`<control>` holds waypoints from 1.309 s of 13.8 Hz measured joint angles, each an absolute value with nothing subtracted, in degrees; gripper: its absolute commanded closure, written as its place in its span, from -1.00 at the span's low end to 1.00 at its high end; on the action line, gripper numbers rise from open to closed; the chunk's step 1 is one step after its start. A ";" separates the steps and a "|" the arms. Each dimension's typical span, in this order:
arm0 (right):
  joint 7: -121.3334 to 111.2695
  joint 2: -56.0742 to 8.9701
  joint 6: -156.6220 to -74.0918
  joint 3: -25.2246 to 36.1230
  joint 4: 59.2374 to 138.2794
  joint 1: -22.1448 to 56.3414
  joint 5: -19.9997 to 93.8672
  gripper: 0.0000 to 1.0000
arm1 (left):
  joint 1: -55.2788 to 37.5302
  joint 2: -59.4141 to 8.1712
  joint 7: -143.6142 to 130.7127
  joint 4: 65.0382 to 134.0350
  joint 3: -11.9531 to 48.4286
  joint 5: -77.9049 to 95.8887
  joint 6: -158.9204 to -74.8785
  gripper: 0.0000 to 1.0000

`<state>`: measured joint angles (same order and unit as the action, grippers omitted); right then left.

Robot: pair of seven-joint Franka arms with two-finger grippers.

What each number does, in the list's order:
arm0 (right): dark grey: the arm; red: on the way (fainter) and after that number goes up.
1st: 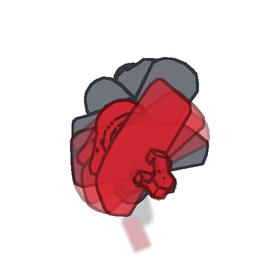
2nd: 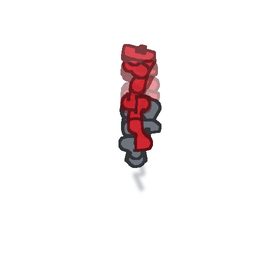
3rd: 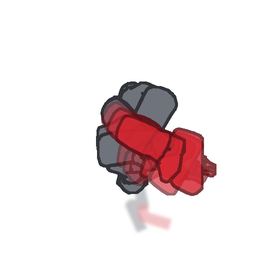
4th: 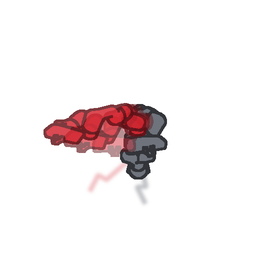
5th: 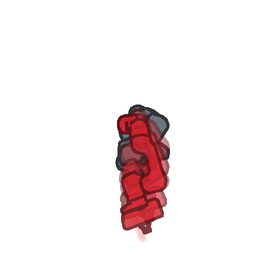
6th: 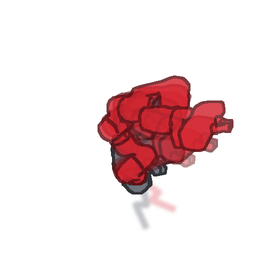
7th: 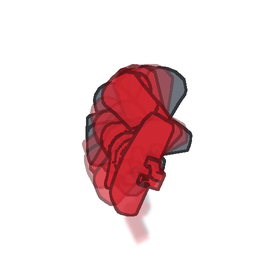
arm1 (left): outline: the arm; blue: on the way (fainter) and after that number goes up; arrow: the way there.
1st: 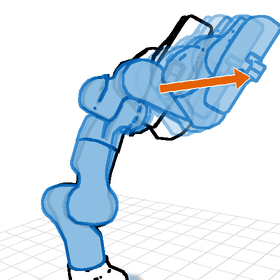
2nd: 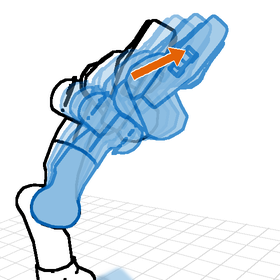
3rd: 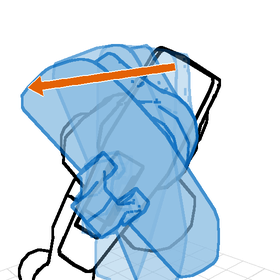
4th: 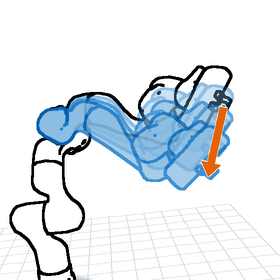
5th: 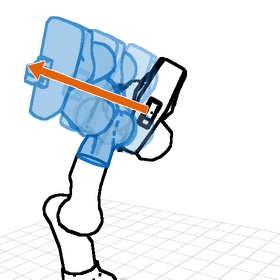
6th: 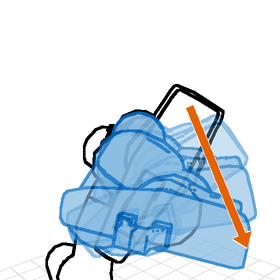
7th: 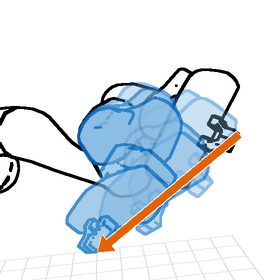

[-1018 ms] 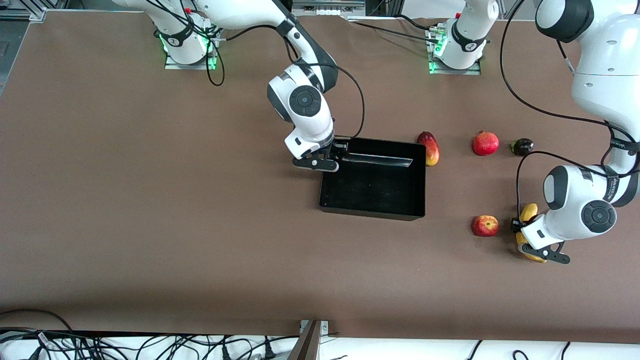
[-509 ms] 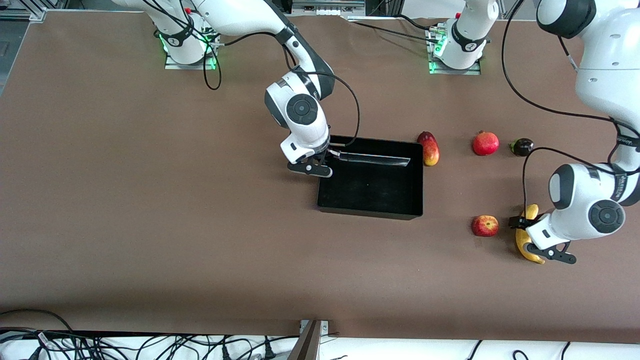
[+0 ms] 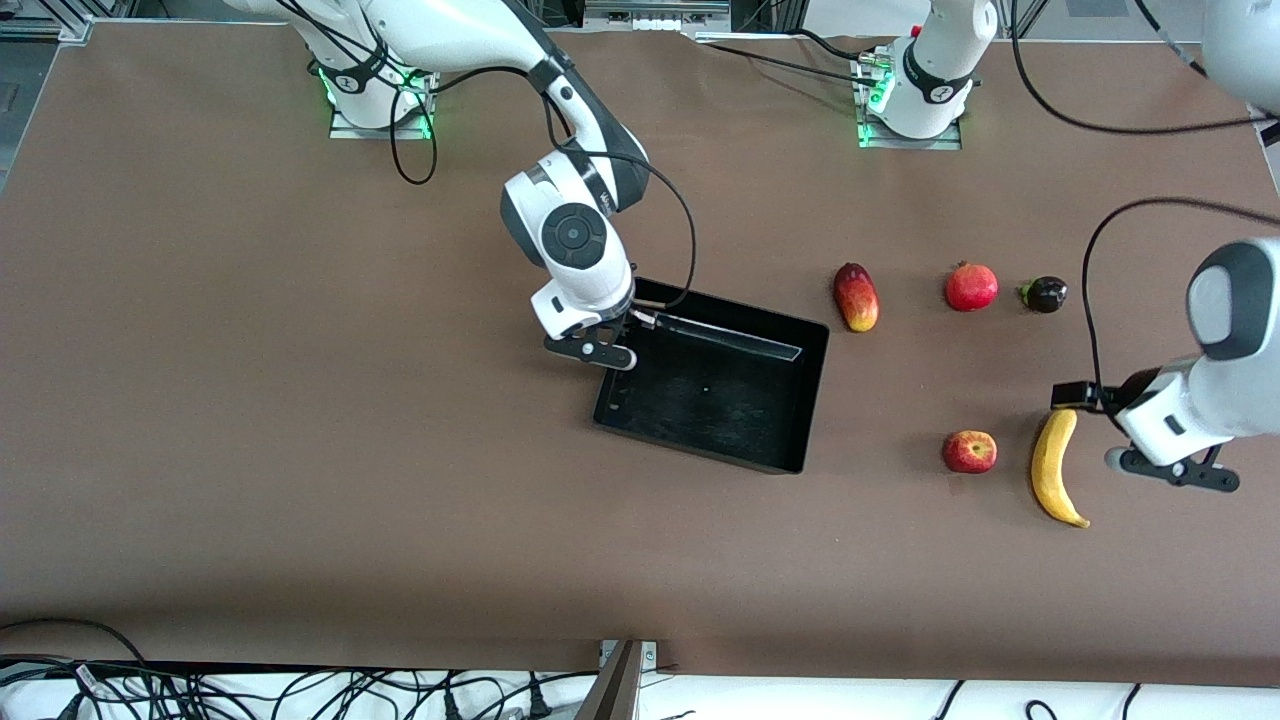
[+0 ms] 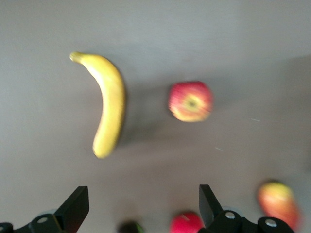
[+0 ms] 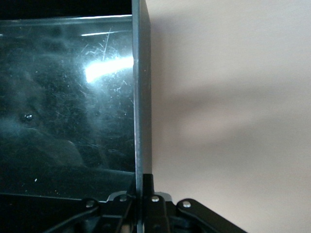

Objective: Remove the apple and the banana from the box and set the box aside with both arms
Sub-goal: 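Drag the box across the table with the right gripper while the left gripper withdraws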

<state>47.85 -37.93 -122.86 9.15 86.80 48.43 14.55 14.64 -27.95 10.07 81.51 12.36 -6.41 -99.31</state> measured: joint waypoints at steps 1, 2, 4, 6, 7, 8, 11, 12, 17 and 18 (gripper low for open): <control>46.68 -36.78 -120.33 10.40 86.77 48.25 14.54 1.00 | 13.66 -25.22 7.53 81.62 12.37 -5.55 -97.55 -1.00; 44.81 -35.53 -117.41 12.04 86.76 48.05 14.54 1.00 | 12.65 -22.32 4.74 81.87 12.37 -5.16 -96.24 -1.00; 40.02 -33.19 -112.44 15.66 86.86 47.19 14.54 1.00 | 10.99 -17.13 0.98 82.36 12.36 -4.00 -93.61 -1.00; 33.77 -30.69 -109.90 18.60 87.88 44.76 14.56 1.00 | 9.97 -12.21 0.07 82.67 12.29 -2.37 -92.62 -1.00; 29.54 -29.24 -109.38 19.59 89.06 42.69 14.59 1.00 | 9.35 -9.80 0.06 82.76 12.23 -1.88 -92.49 -1.00; 24.88 -27.78 -108.89 20.29 90.58 40.27 14.60 1.00 | 8.55 -7.51 -0.02 82.82 12.12 -1.78 -92.39 -1.00; 8.66 -23.33 -107.34 23.30 97.56 33.49 14.62 1.00 | 5.26 -1.89 -0.34 83.32 10.54 -1.76 -91.02 -1.00; 2.75 -22.14 -107.26 25.35 100.28 32.05 14.61 1.00 | 3.42 -0.48 -0.34 83.76 8.83 -1.76 -89.83 -1.00; -20.90 -21.24 -113.58 32.91 110.62 22.77 14.66 1.00 | 0.27 2.18 -0.24 84.90 4.33 -1.63 -84.91 -1.00; -21.54 -21.24 -115.83 32.93 112.14 21.13 14.66 1.00 | -0.36 2.17 -0.24 85.16 4.31 -1.62 -84.74 -1.00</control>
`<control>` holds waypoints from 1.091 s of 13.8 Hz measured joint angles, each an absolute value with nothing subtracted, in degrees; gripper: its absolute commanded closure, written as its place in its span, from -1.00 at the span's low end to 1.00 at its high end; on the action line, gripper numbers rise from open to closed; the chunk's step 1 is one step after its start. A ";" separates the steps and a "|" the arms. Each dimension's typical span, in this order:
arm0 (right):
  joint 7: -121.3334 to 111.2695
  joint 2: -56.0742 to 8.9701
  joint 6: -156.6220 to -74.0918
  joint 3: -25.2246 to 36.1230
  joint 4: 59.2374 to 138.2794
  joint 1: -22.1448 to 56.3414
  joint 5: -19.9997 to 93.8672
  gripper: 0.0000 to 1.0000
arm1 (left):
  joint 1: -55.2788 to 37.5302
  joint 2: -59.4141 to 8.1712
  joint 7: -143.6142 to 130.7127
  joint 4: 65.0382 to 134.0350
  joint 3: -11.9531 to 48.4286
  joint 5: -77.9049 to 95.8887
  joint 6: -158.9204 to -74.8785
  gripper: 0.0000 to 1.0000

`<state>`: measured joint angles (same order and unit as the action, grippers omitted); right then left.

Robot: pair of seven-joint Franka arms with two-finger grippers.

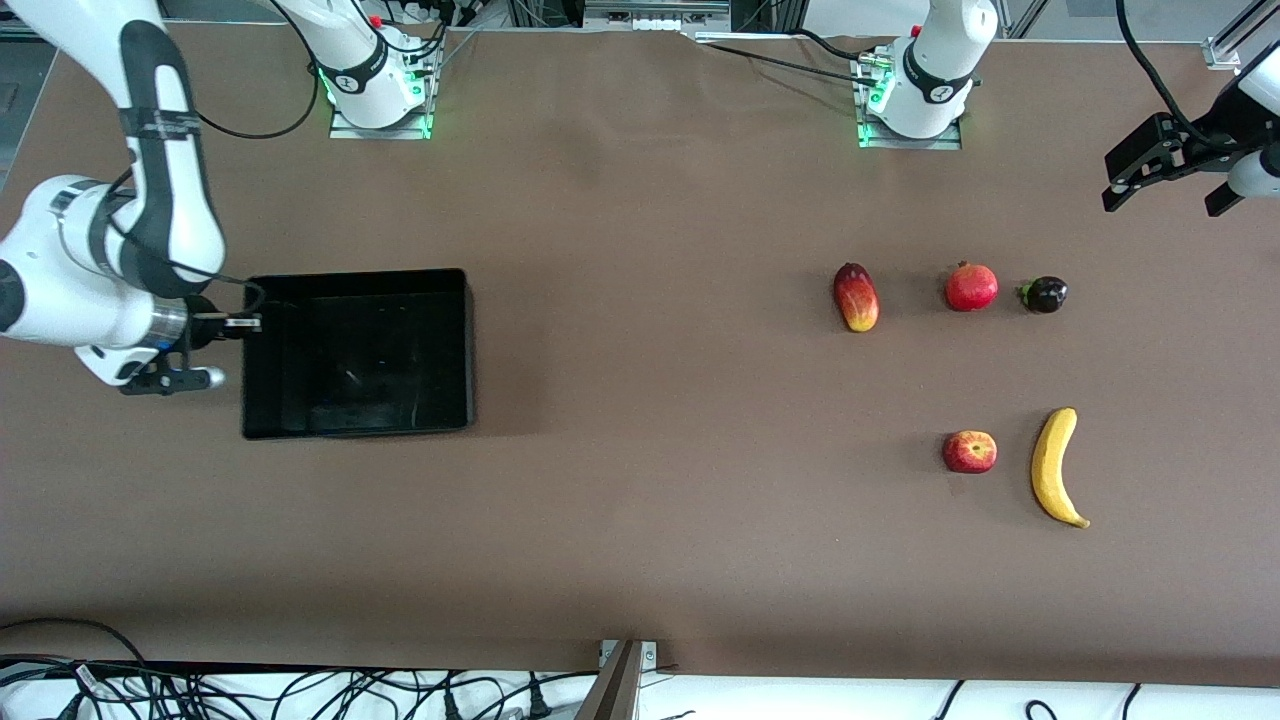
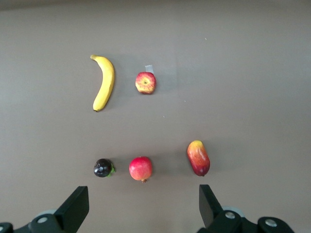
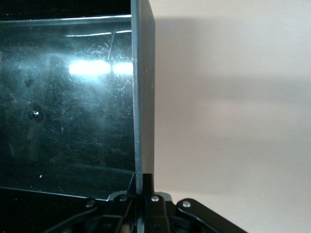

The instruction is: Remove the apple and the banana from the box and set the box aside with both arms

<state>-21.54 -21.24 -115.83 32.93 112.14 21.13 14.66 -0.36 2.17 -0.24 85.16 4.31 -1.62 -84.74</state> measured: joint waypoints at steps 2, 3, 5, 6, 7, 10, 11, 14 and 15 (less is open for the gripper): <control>-20.25 -21.23 -120.25 32.92 115.36 20.19 14.95 1.00 | -1.52 2.17 -0.33 85.60 4.32 -1.44 -84.68 -1.00; -19.51 -21.21 -121.44 32.76 116.69 20.30 15.14 0.40 | -1.72 2.17 -0.33 85.69 4.32 -0.95 -84.66 -1.00; -18.67 -21.11 -122.00 32.50 117.68 20.51 15.30 -1.00 | -1.78 2.17 -0.35 85.69 3.39 -0.66 -84.65 -1.00; -18.68 -20.94 -121.87 32.46 117.68 20.54 15.32 -1.00 | -1.77 2.18 -0.31 85.69 2.67 -0.59 -84.65 -1.00; -18.77 -20.61 -121.32 32.42 117.64 20.58 15.32 -1.00 | -1.75 2.19 -0.30 85.69 2.22 -0.56 -84.65 -1.00; -18.94 -19.11 -115.05 32.32 113.88 21.07 15.31 -1.00 | -1.69 2.43 -0.30 85.69 1.95 -0.55 -84.65 -1.00; -18.94 -18.70 -110.94 32.30 109.84 21.28 15.24 -1.00 | -1.69 2.55 -0.30 85.68 1.93 -0.55 -84.65 -1.00; -18.92 -17.87 -96.26 32.35 94.17 21.29 14.43 -1.00 | -1.68 2.75 -0.30 85.68 1.87 -0.54 -84.65 -1.00; -18.93 -17.72 -93.65 32.33 90.70 21.33 13.22 -1.00 | -1.68 2.76 -0.30 85.69 1.84 -0.54 -84.65 -1.00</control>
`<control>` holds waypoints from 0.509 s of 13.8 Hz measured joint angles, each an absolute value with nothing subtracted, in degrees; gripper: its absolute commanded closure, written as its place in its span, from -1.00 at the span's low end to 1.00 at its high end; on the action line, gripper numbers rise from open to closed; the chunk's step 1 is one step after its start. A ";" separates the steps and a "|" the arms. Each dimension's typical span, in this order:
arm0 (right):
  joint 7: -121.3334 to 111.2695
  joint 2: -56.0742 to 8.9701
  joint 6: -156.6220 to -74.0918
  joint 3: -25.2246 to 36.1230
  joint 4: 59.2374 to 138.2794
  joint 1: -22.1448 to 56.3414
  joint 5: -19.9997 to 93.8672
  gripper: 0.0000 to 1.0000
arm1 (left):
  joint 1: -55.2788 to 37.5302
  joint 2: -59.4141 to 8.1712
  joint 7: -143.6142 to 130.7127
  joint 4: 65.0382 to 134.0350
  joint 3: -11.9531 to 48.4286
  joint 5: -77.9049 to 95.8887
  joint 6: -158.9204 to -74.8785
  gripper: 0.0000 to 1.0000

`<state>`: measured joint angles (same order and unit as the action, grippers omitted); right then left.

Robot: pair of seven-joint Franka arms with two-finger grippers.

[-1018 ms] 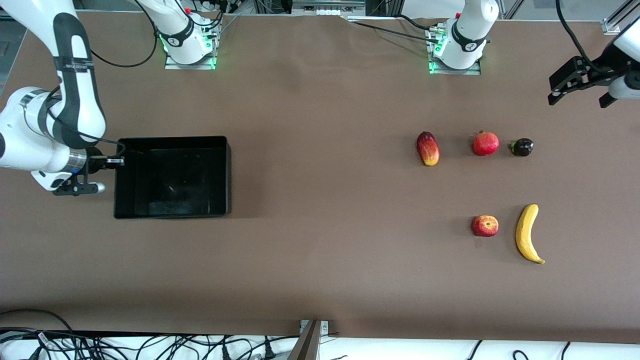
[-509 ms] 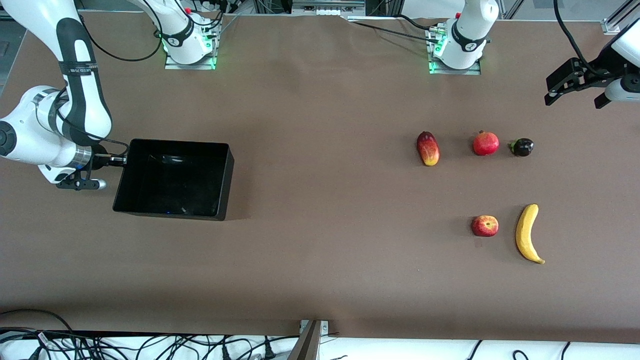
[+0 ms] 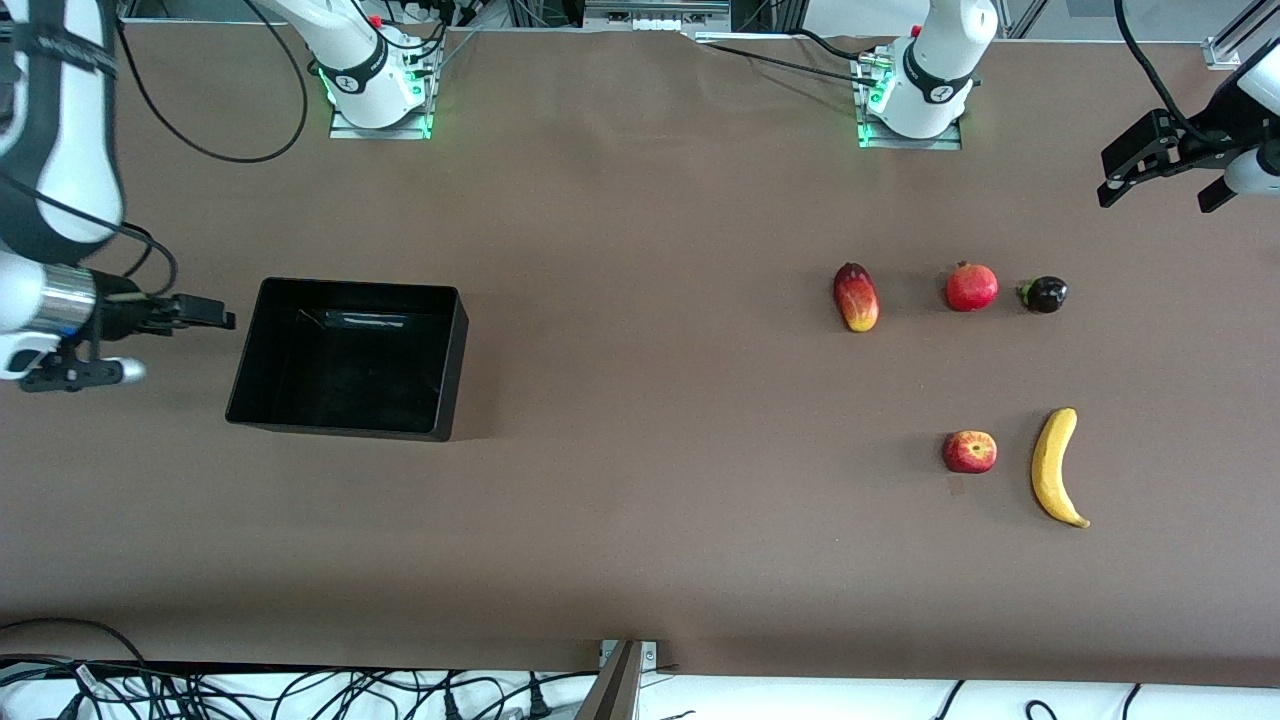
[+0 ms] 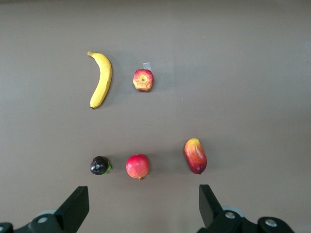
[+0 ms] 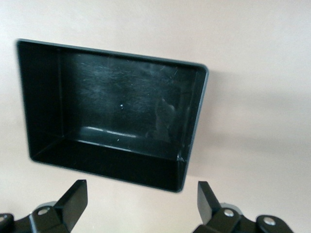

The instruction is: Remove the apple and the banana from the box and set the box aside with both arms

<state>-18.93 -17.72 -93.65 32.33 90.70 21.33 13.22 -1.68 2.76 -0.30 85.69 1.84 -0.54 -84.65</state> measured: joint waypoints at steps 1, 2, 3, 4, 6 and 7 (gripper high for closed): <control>-18.93 -17.65 -92.37 32.25 88.08 21.40 11.67 -1.00 | -1.68 2.77 -0.30 85.69 1.82 -0.54 -84.65 -1.00; -18.93 -17.66 -90.92 32.18 86.07 21.56 10.33 -1.00 | -1.68 2.77 -0.30 85.69 1.80 -0.54 -84.65 -1.00; -18.93 -17.67 -89.26 32.18 84.16 21.82 9.23 -1.00 | -1.68 2.77 -0.30 85.69 1.78 -0.54 -84.65 -1.00; -18.91 -17.70 -88.49 32.18 81.99 21.88 8.05 -1.00 | -1.68 2.77 -0.30 85.69 1.77 -0.54 -84.65 -1.00; -18.83 -17.89 -88.74 32.71 77.49 21.56 5.71 -1.00 | -1.68 2.77 -0.30 85.70 1.75 -0.54 -84.65 -1.00; -18.83 -18.06 -88.29 32.99 76.38 21.33 5.29 -1.00 | -1.67 2.77 -0.30 85.70 1.73 -0.54 -84.65 -1.00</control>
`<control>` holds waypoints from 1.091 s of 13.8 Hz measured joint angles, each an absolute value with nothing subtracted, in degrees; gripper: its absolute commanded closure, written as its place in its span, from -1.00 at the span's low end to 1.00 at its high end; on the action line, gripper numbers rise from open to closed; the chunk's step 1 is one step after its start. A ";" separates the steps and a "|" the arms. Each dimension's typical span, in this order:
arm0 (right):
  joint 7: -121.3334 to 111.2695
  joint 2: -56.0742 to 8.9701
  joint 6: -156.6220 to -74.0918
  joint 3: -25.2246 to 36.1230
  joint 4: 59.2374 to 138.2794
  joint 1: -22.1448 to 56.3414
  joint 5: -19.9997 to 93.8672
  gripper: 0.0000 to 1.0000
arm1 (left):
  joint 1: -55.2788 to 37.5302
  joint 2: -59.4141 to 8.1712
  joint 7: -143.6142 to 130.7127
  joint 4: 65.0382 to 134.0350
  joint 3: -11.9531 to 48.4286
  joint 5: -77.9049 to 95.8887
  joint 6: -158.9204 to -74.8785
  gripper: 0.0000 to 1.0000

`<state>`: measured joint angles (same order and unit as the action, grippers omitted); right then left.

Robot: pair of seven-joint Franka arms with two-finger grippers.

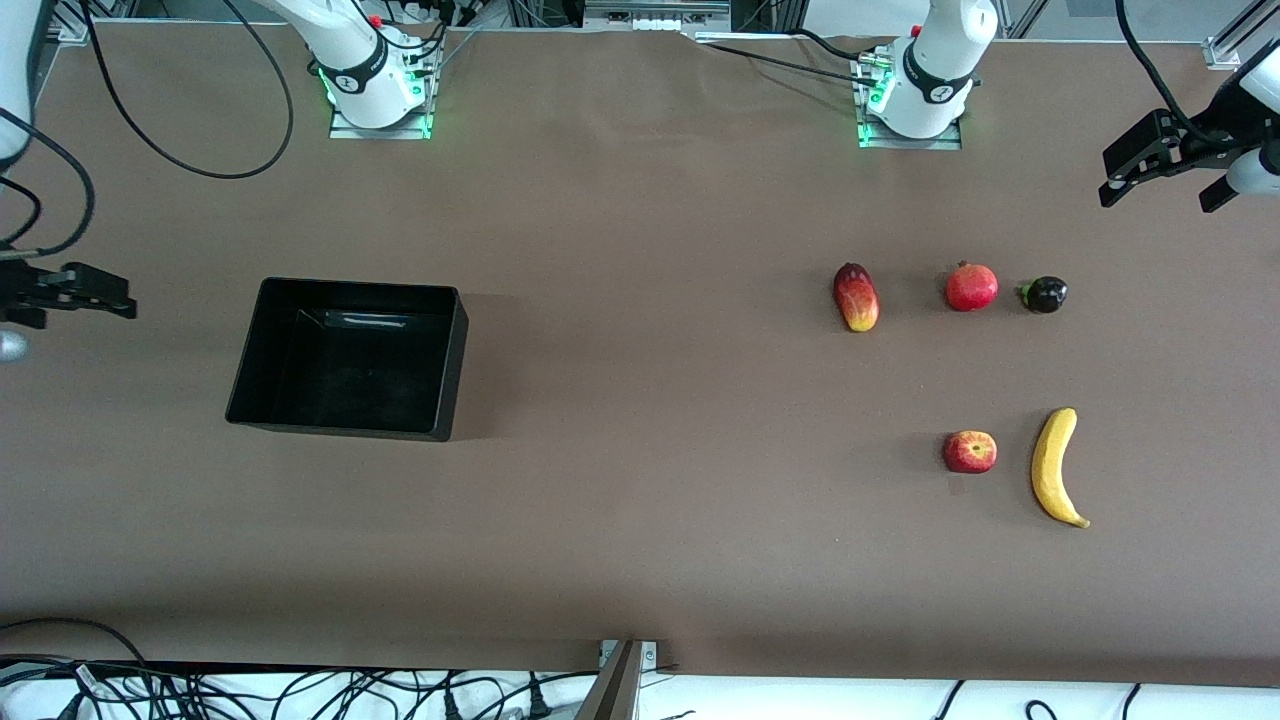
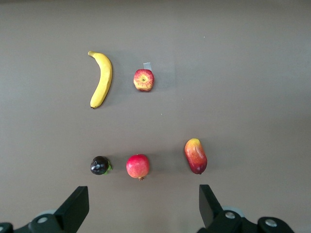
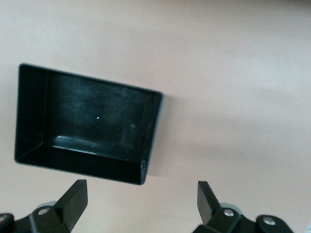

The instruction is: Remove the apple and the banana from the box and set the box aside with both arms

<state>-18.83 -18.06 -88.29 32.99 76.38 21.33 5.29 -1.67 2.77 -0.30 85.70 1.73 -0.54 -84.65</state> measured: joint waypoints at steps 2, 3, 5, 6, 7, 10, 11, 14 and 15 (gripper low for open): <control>-18.83 -18.53 -85.75 33.08 76.24 21.09 4.94 -1.00 | -1.61 2.77 -0.30 85.70 1.66 -0.54 -84.65 -1.00; -18.83 -18.82 -85.09 33.08 76.23 21.08 4.91 -1.00 | -1.59 2.77 -0.30 85.70 1.63 -0.54 -84.65 -1.00; -18.78 -19.03 -84.98 33.16 76.18 21.09 4.91 -1.00 | -1.59 2.77 -0.30 85.70 1.61 -0.54 -84.65 -1.00; -18.74 -19.00 -85.00 33.47 75.95 21.07 4.91 -1.00 | -1.59 2.77 -0.30 85.70 1.61 -0.54 -84.65 -1.00; -18.74 -18.88 -85.03 33.89 75.51 21.06 4.93 -1.00 | -1.59 2.77 -0.30 85.70 1.61 -0.54 -84.65 -1.00; -18.77 -17.21 -84.91 33.55 74.71 21.03 4.96 -1.00 | -1.58 2.77 -0.30 85.70 1.60 -0.54 -84.64 -1.00; -18.73 -16.58 -84.68 31.56 74.72 20.06 4.89 -1.00 | -1.58 2.77 -0.30 85.70 1.61 -0.54 -84.64 -1.00; -17.34 -14.27 -84.97 20.89 76.85 10.71 3.88 -1.00 | -1.55 2.77 -0.30 85.70 1.58 -0.54 -84.63 -1.00; -16.18 -12.65 -85.91 17.70 79.02 7.67 2.37 -1.00 | -1.54 2.77 -0.30 85.71 1.58 -0.54 -84.63 -1.00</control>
<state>-16.18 -12.65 -85.91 17.70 79.02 7.67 2.37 -1.54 2.77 -0.30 85.71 1.58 -0.54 -84.63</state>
